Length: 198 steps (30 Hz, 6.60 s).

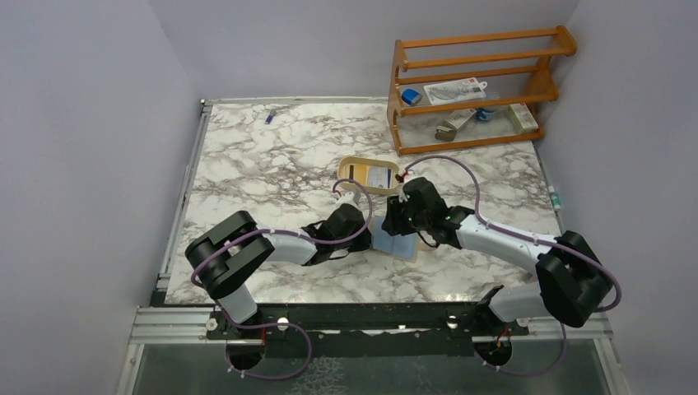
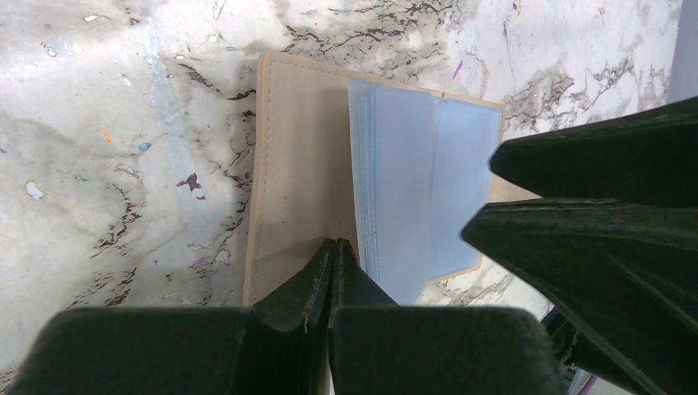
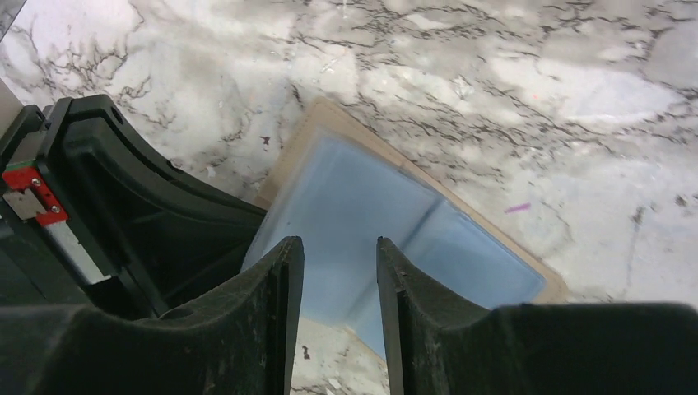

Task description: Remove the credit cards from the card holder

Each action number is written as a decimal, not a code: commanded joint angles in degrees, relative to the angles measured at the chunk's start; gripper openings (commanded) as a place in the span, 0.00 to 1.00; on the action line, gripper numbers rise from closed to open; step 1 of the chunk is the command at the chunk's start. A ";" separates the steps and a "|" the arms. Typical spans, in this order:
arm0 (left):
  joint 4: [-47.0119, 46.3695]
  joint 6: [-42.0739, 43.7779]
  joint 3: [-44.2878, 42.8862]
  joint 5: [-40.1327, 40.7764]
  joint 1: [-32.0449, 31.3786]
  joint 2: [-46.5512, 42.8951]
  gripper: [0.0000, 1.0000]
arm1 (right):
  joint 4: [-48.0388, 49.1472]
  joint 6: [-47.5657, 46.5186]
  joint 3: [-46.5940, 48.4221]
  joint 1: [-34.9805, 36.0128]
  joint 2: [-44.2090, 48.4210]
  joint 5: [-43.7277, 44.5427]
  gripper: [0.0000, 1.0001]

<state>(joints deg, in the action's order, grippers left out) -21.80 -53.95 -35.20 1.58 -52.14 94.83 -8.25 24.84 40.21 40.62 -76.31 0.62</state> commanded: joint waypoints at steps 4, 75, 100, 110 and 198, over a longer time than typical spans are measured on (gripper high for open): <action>7.55 1.91 2.06 1.40 -0.44 1.85 0.00 | 7.67 -0.49 2.04 1.21 -5.70 -6.08 0.41; 6.76 2.22 5.00 1.08 -0.07 1.41 0.00 | -23.12 15.90 1.87 1.85 -5.63 21.16 0.47; 5.45 2.67 6.48 1.40 0.31 0.53 0.00 | -4.05 6.78 -1.18 -1.64 15.36 -1.64 0.60; 6.21 2.50 5.93 2.14 0.30 0.36 0.00 | 20.16 14.44 -12.61 -2.13 8.11 -15.47 0.81; 9.19 -11.00 14.08 5.08 1.87 -6.49 0.65 | 31.56 13.96 -24.01 -16.82 -1.60 -21.71 0.79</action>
<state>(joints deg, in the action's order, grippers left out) -30.68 -60.82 -26.22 5.72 -47.37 88.79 31.14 42.41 16.16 28.56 -77.49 -22.04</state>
